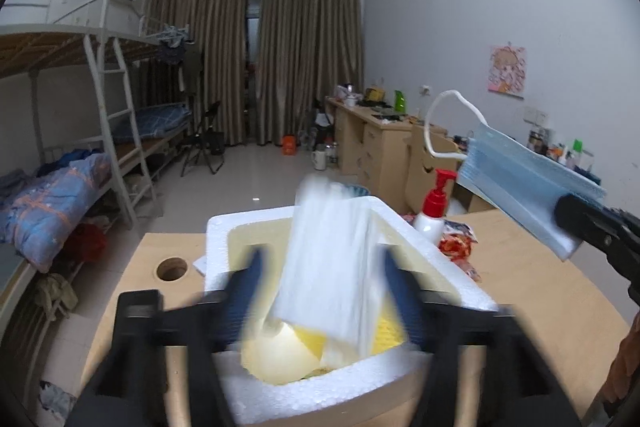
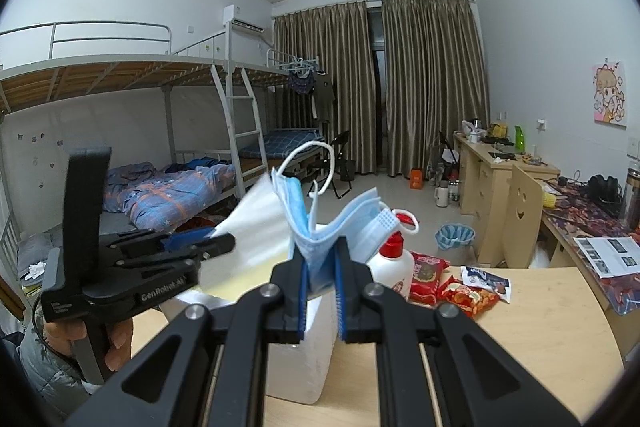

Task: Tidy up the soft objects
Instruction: 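Open the left gripper to drop the white tissue into the foam box, then lower the blue mask into the foam box and open the right gripper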

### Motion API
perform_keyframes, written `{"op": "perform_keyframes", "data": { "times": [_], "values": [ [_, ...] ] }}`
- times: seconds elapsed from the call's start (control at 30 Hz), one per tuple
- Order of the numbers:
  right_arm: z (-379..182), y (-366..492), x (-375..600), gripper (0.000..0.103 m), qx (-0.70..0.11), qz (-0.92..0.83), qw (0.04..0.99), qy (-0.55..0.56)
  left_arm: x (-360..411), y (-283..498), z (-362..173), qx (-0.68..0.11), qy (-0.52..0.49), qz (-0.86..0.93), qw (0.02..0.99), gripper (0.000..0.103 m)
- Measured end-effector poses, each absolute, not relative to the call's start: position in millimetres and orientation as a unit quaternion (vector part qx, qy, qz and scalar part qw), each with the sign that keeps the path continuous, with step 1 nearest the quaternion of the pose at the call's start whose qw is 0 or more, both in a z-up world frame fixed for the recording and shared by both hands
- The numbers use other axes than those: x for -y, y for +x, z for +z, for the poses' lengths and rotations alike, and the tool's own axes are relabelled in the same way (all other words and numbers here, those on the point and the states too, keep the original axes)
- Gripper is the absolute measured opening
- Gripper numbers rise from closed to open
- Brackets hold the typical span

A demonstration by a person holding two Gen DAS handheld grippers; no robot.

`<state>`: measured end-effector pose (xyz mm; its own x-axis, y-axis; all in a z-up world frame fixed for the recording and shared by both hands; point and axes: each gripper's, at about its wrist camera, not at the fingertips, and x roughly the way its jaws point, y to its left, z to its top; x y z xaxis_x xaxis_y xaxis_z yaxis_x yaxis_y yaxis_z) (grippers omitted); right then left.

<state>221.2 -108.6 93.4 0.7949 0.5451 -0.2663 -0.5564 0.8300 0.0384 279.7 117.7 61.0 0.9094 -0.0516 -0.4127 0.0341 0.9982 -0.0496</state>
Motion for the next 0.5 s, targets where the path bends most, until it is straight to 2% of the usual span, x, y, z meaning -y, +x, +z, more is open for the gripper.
{"op": "perform_keyframes", "data": {
  "times": [0.03,0.17,0.5],
  "values": [
    [93.6,221.1,107.9,0.014,-0.134,0.291,0.947,-0.022,-118.9,280.2,61.0,-0.211,-0.024,-0.017,0.977,0.087],
    [94.2,221.2,106.5,0.014,-0.135,0.291,0.947,-0.023,-127.4,273.9,64.2,-0.190,-0.044,-0.011,0.981,0.094],
    [94.4,223.7,98.7,0.014,-0.138,0.296,0.945,-0.027,-130.8,252.3,72.6,-0.167,-0.028,0.014,0.985,0.101]
  ]
}}
